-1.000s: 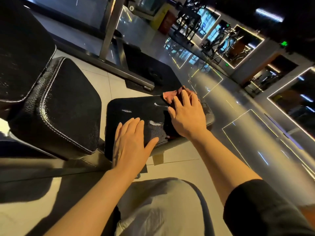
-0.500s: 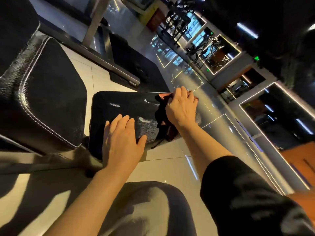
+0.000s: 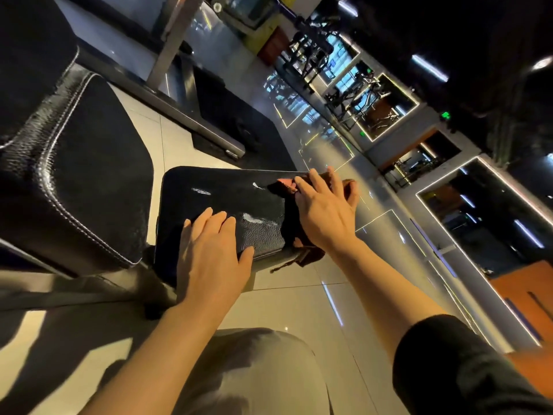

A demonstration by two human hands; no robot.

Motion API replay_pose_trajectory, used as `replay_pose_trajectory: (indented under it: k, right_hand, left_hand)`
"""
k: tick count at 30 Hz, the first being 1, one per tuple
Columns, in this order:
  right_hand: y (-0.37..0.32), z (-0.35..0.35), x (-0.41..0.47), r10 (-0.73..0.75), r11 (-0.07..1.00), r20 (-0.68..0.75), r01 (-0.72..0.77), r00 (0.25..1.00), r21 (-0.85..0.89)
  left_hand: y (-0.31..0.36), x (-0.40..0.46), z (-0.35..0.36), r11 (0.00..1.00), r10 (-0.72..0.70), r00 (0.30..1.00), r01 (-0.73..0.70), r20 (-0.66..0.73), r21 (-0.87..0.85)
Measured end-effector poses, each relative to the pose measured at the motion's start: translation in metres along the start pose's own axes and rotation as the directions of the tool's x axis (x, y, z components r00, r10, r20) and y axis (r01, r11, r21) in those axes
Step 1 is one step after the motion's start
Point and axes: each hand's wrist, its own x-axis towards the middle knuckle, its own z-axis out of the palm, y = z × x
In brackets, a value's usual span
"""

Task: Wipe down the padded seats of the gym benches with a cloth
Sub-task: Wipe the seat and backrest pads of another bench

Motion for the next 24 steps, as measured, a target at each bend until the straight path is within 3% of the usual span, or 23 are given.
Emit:
replay_pose_trajectory:
  k: [7, 15, 22, 24]
  right_hand:
    - [-0.027, 0.009, 0.025, 0.063, 0.995, 0.017, -0.064, 0.998, 0.077]
    - [-0.108, 0.019, 0.028, -0.220, 0.959, 0.057, 0.205, 0.974, 0.197]
    - [-0.094, 0.000, 0.020, -0.339, 0.908, 0.138, 0.286, 0.931, 0.306]
    - [-0.086, -0.008, 0.013, -0.359, 0.910, 0.118, 0.319, 0.926, 0.265]
  left_hand:
    - [-0.002, -0.002, 0.000, 1.000, 0.011, 1.000, -0.011, -0.006, 0.006]
    - [-0.015, 0.000, -0.011, 0.998, -0.008, 1.000, 0.009, -0.006, 0.062]
    - [-0.018, -0.005, -0.015, 0.999, -0.038, 0.999, 0.039, -0.035, 0.019]
    - [-0.018, -0.007, -0.015, 0.999, -0.039, 0.999, 0.040, -0.032, 0.004]
